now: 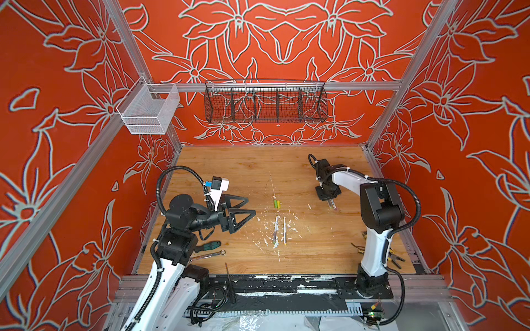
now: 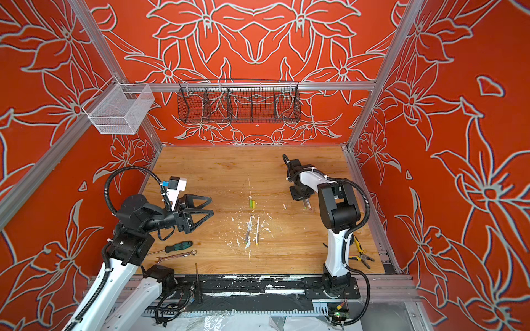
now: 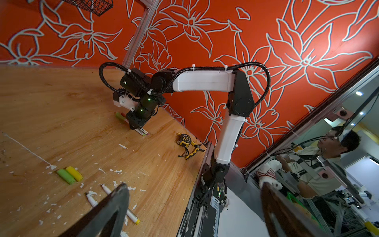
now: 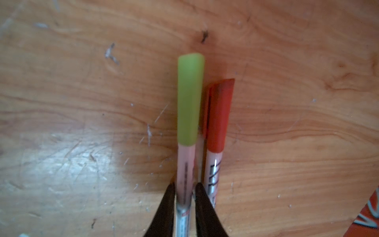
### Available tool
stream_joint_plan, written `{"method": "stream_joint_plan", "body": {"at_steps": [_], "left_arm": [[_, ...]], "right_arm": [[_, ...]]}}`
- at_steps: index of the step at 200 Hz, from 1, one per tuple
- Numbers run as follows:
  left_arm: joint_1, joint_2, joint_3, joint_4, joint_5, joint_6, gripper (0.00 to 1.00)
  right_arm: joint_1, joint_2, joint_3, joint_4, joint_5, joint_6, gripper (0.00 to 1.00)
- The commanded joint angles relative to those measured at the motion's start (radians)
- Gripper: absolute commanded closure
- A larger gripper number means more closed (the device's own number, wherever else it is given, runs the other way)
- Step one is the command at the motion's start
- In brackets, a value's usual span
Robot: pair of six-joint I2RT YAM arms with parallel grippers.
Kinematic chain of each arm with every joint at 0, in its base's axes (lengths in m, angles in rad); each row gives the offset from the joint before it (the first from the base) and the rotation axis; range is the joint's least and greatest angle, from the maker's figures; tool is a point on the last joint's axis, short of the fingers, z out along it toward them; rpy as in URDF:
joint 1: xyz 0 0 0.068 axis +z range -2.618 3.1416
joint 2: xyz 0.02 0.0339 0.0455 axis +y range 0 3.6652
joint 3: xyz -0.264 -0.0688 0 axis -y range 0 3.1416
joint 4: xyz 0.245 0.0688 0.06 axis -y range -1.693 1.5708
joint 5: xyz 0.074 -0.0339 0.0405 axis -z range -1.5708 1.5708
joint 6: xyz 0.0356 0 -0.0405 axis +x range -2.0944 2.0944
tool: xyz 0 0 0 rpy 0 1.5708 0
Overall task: Insert the pens into the pen caps
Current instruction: 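Carry the green-capped marker down and lay it beside the red-capped marker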
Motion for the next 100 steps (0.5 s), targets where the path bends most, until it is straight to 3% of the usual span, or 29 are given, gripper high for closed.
{"method": "stream_joint_plan", "body": {"at_steps": [1, 34, 60, 76, 89, 100], "left_arm": [[0.005, 0.031, 0.064, -0.202, -0.04, 0.129, 0.03], [0.005, 0.054, 0.074, -0.25, -0.07, 0.156, 0.03], [0.004, 0.082, 0.083, -0.29, -0.119, 0.169, 0.03], [0.002, 0.103, 0.087, -0.305, -0.154, 0.172, 0.03], [-0.002, 0.115, 0.088, -0.304, -0.175, 0.17, 0.03], [-0.008, 0.125, 0.086, -0.306, -0.203, 0.168, 0.03]], "right_arm": [[-0.004, 0.014, 0.016, -0.035, 0.025, -0.019, 0.71], [-0.002, -0.007, 0.024, -0.053, 0.025, -0.027, 0.6], [0.008, -0.077, 0.003, -0.043, 0.022, -0.037, 0.44], [0.021, -0.125, -0.009, -0.042, 0.017, -0.046, 0.29], [0.038, -0.169, -0.022, -0.043, 0.002, -0.05, 0.26], [0.054, -0.211, -0.037, -0.041, -0.028, -0.048, 0.08]]}}
